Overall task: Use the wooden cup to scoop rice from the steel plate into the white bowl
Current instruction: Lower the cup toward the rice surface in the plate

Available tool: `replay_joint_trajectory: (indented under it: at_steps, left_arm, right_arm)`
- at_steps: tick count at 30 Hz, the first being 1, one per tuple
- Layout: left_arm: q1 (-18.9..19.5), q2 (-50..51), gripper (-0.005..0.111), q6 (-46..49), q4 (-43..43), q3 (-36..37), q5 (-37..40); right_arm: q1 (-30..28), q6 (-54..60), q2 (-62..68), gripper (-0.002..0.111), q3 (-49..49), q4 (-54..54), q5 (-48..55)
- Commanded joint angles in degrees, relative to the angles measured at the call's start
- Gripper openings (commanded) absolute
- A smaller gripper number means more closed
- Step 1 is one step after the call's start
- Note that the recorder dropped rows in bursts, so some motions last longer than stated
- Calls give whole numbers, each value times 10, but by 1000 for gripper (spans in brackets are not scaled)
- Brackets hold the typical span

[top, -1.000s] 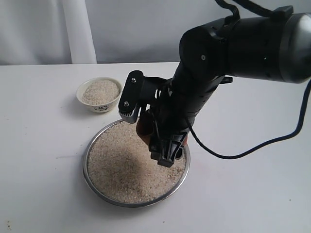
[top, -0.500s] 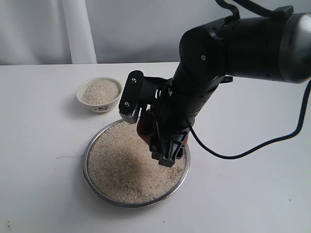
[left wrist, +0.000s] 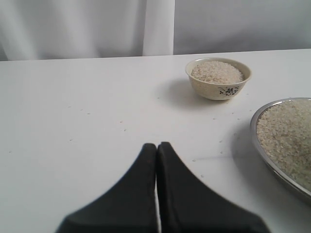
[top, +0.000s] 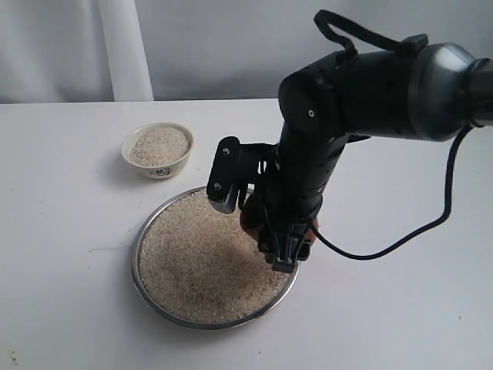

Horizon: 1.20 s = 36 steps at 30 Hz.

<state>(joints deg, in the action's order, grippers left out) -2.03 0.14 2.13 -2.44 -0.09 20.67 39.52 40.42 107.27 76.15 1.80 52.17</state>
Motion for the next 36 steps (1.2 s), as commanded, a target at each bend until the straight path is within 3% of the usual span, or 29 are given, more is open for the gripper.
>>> replay_joint_trajectory:
  at_steps: [1,5,12,20,30,36]
  left_arm:
    - [-3,-1,0,-1,0,1,-8]
    - [-3,-1,0,-1,0,1,-8]
    - [-3,-1,0,0,0,1,-8]
    - [-3,-1,0,0,0,1,-8]
    - [-3,-1,0,-2,0,1,-8]
    - [-3,-1,0,0,0,1,-8]
  right_arm:
    - [9,-33,-2,0,16,69,24]
    - [28,-72,-2,0,35,133,58]
    - [26,-64,-3,0,40,74,41]
    - [19,-106,-72,0,-60,133,-131]
    - [19,-120,-95,0,-98,138,-162]
    - [16,-131,-118,0,-165,152,-235]
